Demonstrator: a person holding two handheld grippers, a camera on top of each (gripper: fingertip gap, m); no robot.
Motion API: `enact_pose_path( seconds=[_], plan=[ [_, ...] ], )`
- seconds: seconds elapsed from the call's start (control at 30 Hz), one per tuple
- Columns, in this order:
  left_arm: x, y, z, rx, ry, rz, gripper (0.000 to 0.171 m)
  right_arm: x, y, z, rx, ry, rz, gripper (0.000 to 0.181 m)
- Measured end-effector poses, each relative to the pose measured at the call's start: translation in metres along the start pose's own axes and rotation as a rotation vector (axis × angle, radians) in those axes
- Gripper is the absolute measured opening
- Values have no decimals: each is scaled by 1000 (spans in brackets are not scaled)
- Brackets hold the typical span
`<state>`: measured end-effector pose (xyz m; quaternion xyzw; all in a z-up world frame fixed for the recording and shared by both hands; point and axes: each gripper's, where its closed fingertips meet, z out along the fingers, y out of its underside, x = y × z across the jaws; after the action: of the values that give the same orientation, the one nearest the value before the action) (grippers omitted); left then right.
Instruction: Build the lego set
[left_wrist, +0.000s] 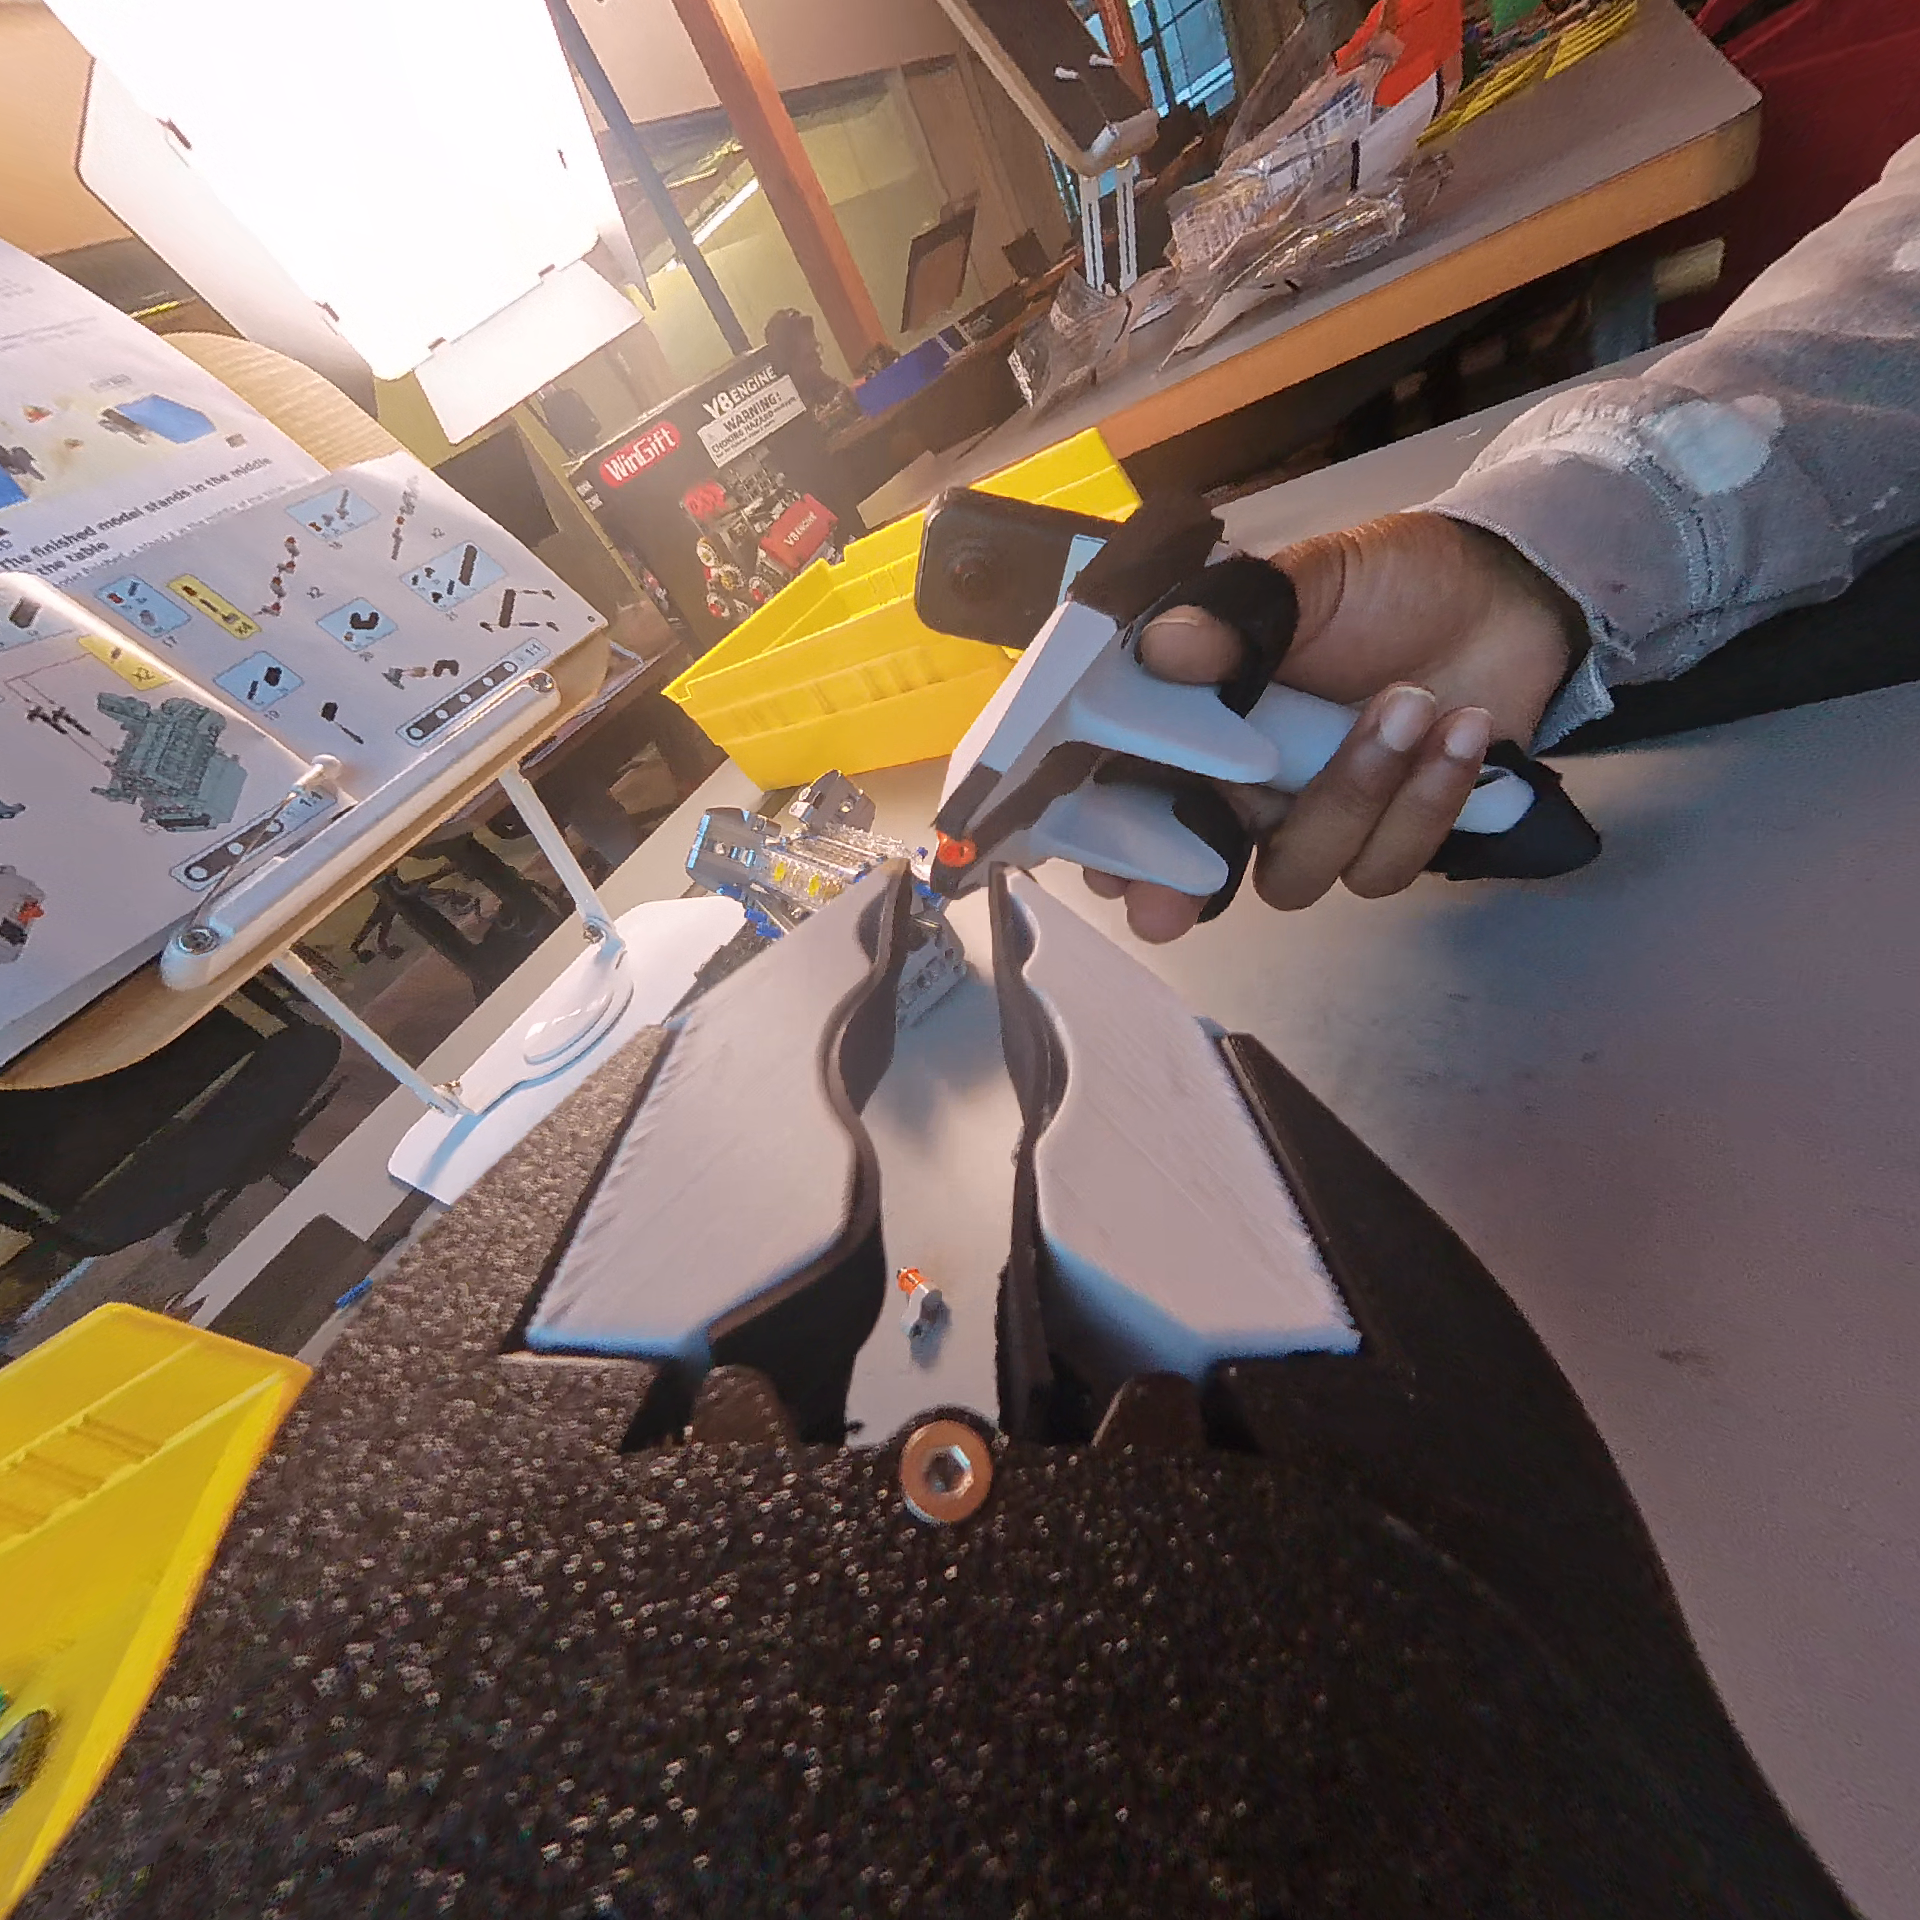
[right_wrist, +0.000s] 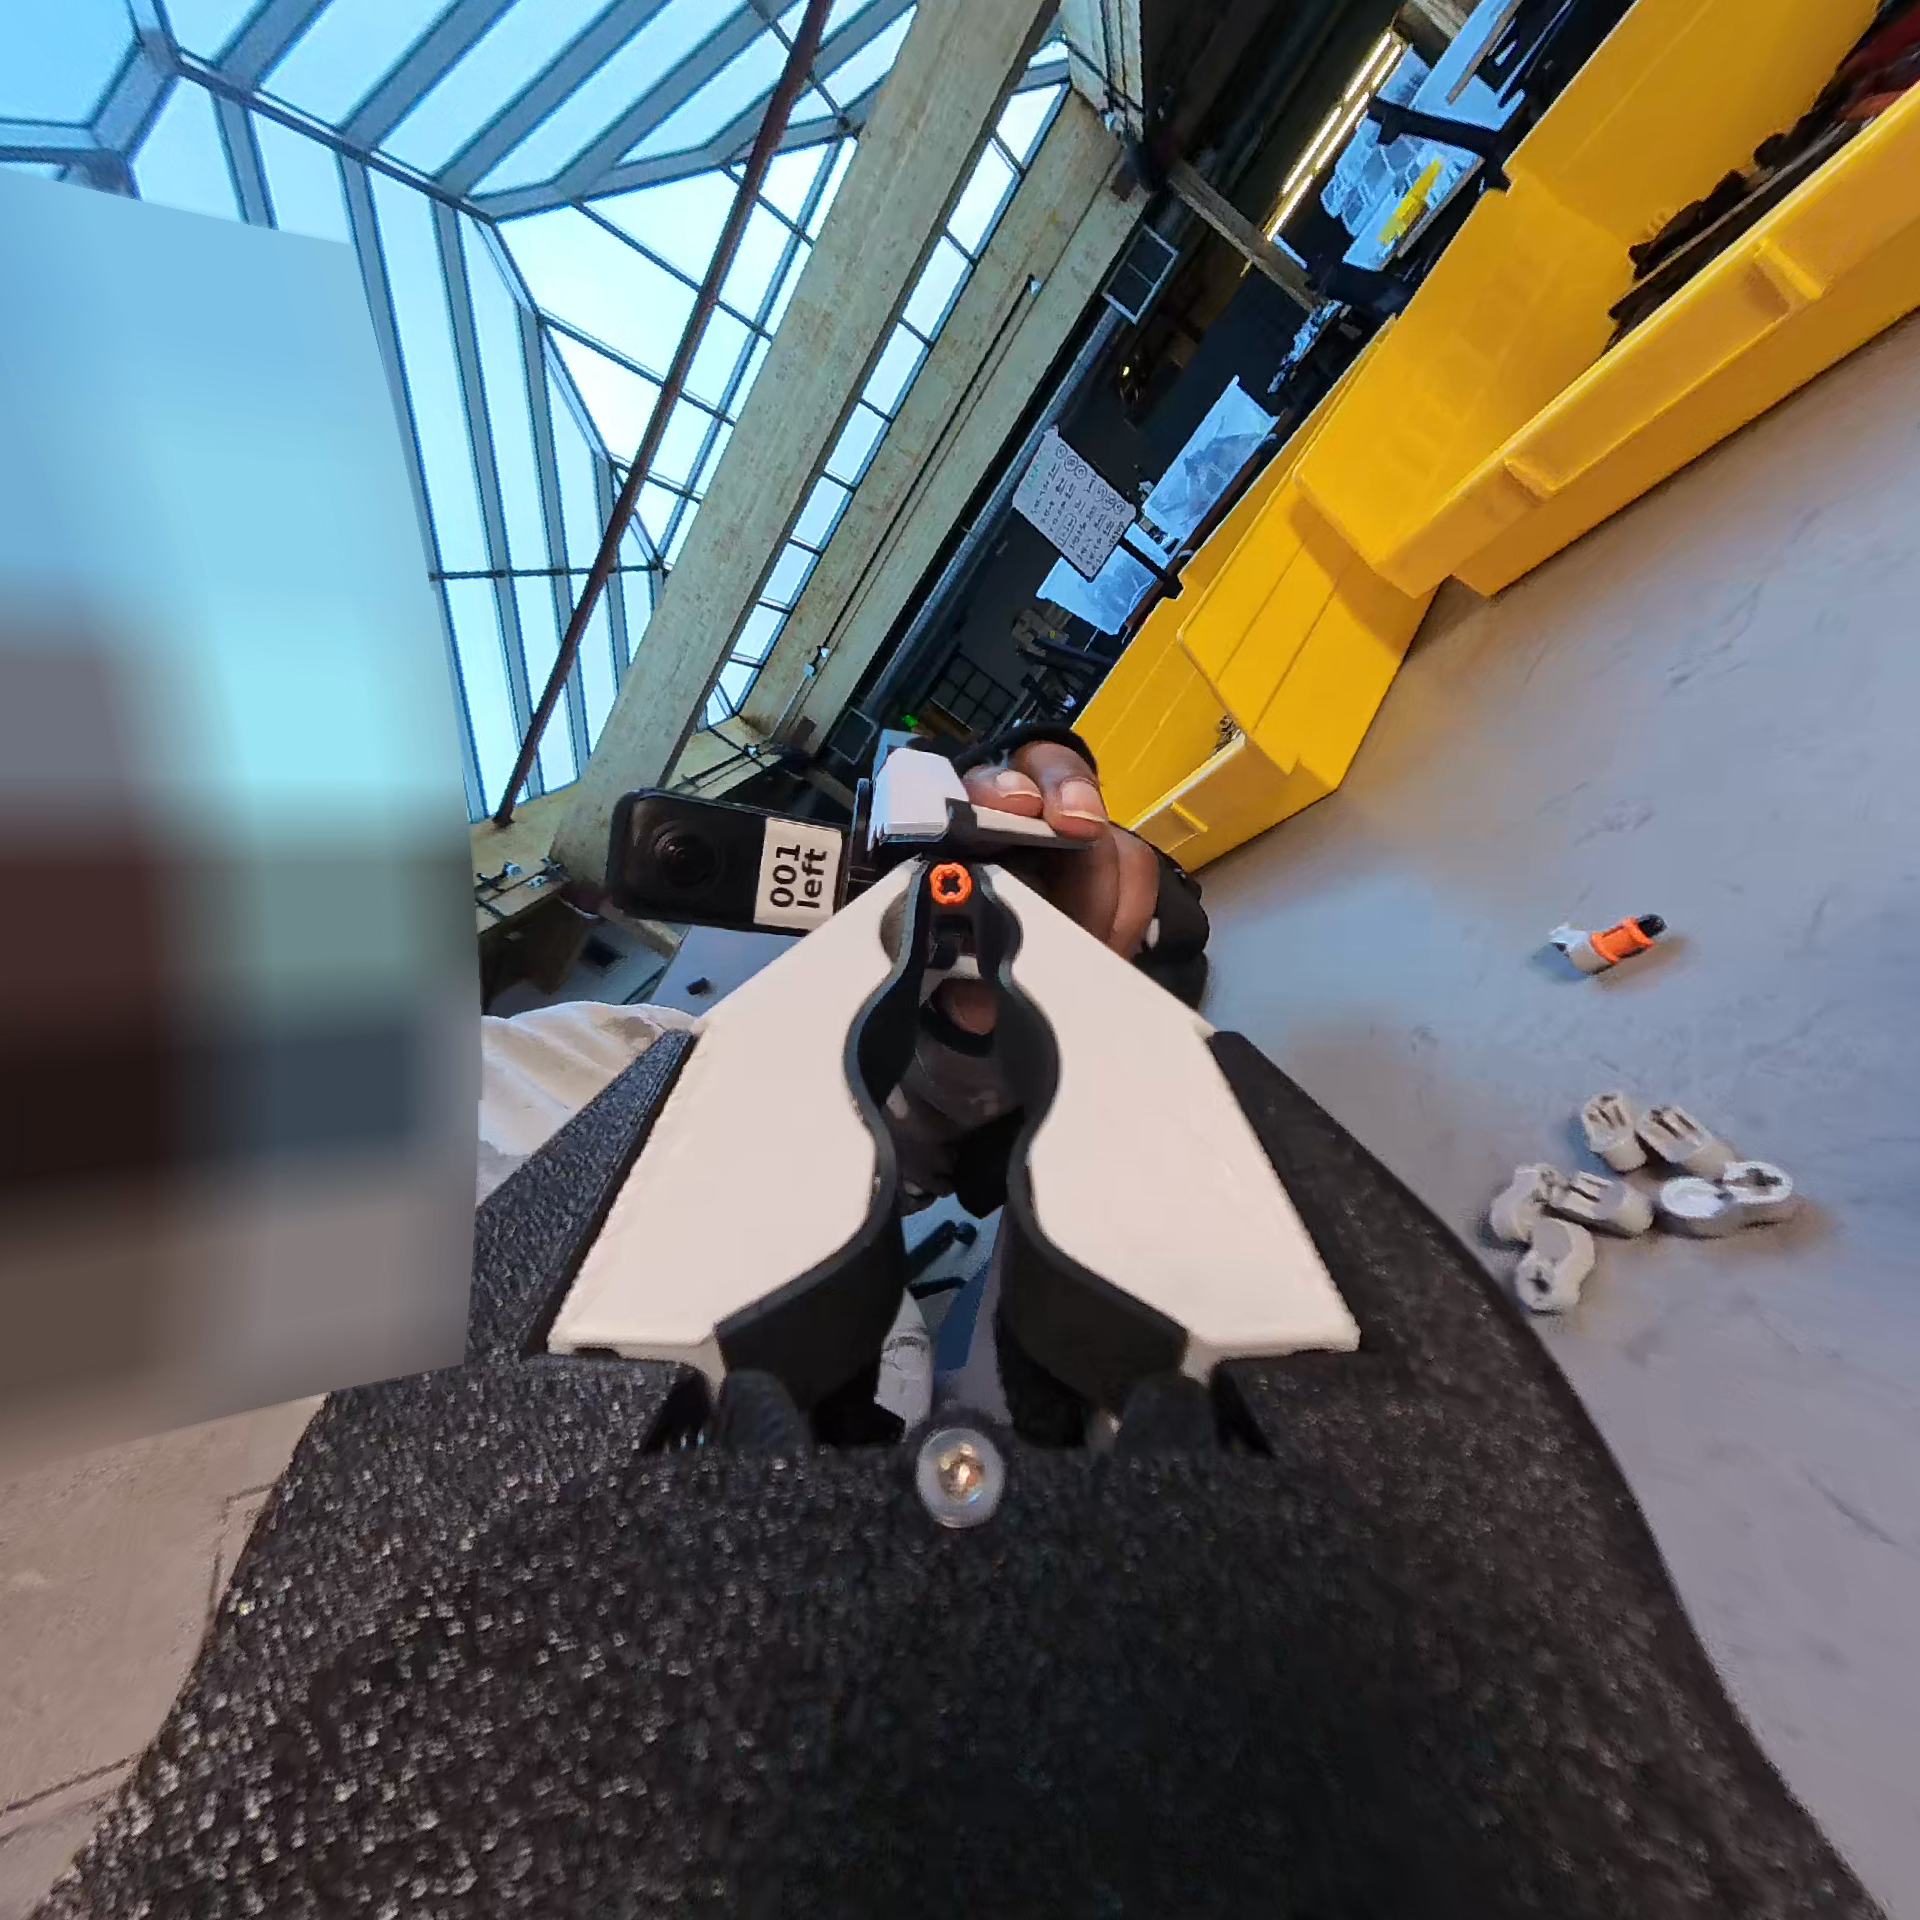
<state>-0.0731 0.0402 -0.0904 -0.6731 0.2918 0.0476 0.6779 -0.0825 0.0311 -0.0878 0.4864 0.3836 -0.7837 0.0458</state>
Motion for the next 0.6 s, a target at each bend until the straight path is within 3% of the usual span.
enact_pose_path(
  seconds=[0.6],
  plan=[
    [4, 3, -3, -63, -12, 166, 5, -2, 4, -2, -48, 6, -34, 7]
  ],
)
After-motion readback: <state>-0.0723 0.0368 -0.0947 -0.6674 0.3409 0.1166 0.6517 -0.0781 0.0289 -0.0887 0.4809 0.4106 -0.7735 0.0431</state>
